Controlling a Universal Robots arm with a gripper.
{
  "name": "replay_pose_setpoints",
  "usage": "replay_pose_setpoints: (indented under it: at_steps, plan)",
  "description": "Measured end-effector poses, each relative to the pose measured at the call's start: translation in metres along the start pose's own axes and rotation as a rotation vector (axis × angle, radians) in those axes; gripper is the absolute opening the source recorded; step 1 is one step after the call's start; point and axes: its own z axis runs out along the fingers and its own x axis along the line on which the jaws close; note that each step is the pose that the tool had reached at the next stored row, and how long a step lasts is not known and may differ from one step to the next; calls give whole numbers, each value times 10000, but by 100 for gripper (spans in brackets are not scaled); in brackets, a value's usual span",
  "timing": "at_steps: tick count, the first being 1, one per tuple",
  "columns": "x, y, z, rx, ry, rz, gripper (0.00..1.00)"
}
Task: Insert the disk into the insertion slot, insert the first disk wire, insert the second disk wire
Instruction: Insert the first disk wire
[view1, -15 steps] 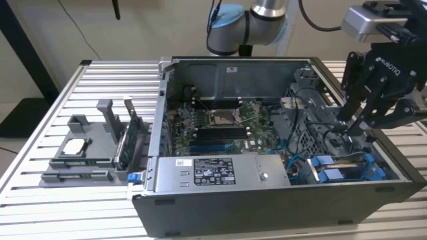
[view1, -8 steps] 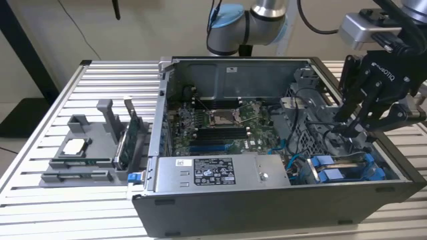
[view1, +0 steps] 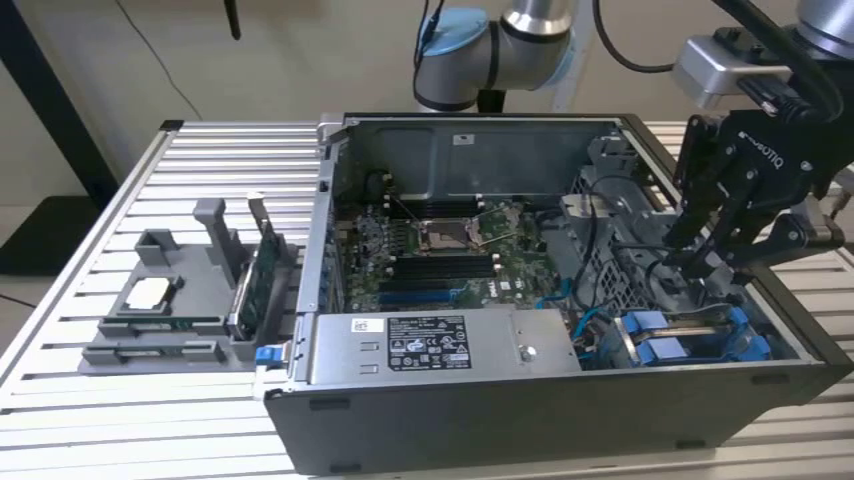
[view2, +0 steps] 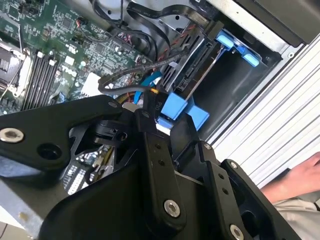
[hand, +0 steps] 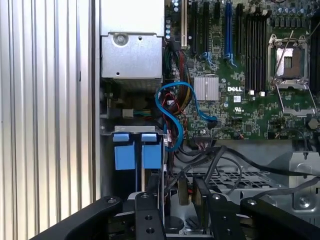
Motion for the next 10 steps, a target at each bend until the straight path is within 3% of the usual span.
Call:
replay_pose_setpoints:
  at_steps: [10]
  plan:
    - [2, -3, 29, 0, -6, 0, 41]
